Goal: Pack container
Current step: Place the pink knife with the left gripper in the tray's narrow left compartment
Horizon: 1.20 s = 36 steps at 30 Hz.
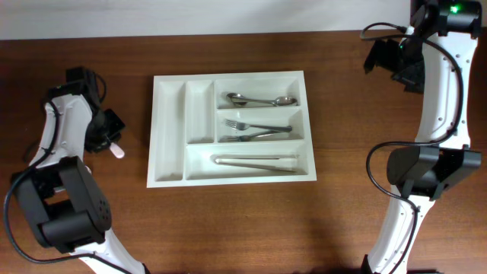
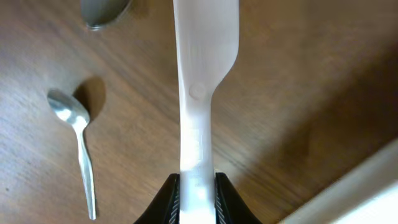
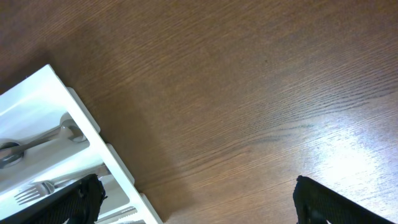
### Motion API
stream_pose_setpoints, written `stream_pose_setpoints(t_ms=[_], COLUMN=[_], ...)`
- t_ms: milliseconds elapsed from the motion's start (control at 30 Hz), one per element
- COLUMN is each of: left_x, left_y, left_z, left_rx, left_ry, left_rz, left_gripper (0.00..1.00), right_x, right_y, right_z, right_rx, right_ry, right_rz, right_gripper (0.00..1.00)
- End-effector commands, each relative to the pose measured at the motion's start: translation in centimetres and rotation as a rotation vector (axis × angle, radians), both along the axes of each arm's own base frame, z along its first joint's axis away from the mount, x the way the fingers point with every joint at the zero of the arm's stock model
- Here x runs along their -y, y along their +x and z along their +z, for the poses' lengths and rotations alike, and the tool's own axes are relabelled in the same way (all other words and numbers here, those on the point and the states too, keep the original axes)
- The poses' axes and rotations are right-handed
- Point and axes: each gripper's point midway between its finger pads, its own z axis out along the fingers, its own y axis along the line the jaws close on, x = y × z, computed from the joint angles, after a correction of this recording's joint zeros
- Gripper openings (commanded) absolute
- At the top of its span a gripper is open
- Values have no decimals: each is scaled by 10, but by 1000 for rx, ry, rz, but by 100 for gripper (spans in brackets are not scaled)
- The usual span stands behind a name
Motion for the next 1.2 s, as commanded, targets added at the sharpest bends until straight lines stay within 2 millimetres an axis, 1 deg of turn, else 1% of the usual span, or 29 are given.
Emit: stream_pose_setpoints(t_ms=[0, 67, 200, 367, 533, 667, 733, 867, 933, 967, 1067, 1167], left_x=[19, 38, 81, 135, 179, 197, 201, 201, 201, 203, 207, 213], left_y=[21, 30, 47, 57, 65, 70, 70, 65, 61, 57, 53, 53], left_z=[16, 22, 35, 40, 41, 40, 36, 13, -1, -14, -28, -30], left_rx=[58, 92, 153, 180, 204, 225, 219, 154, 112, 77, 42, 43], left_ry=[-56, -102, -167, -155, -70, -51, -55, -76, -92, -109, -124, -122], left_rz=[-172, -266, -462, -646, -763, -774, -772, -734, -734, -735, -742, -757], left_gripper=[2, 2, 2, 2, 2, 2, 2, 2, 2, 2, 2, 2], right_x=[0, 0, 0, 0, 0, 0, 0, 0, 0, 0, 0, 0], right_y=[-1, -1, -1, -1, -1, -1, -1, -1, -1, -1, -1, -1], right_z=[7, 7, 7, 7, 7, 7, 7, 7, 7, 7, 7, 7], right_rx=[15, 15, 15, 15, 15, 15, 15, 15, 15, 15, 15, 15], right_ry=[5, 5, 5, 5, 5, 5, 5, 5, 5, 5, 5, 5], right_rz=[-8, -8, -8, -8, -8, -8, -8, -8, -8, -8, -8, -8], right_gripper=[99, 99, 99, 99, 99, 99, 99, 99, 99, 99, 99, 99])
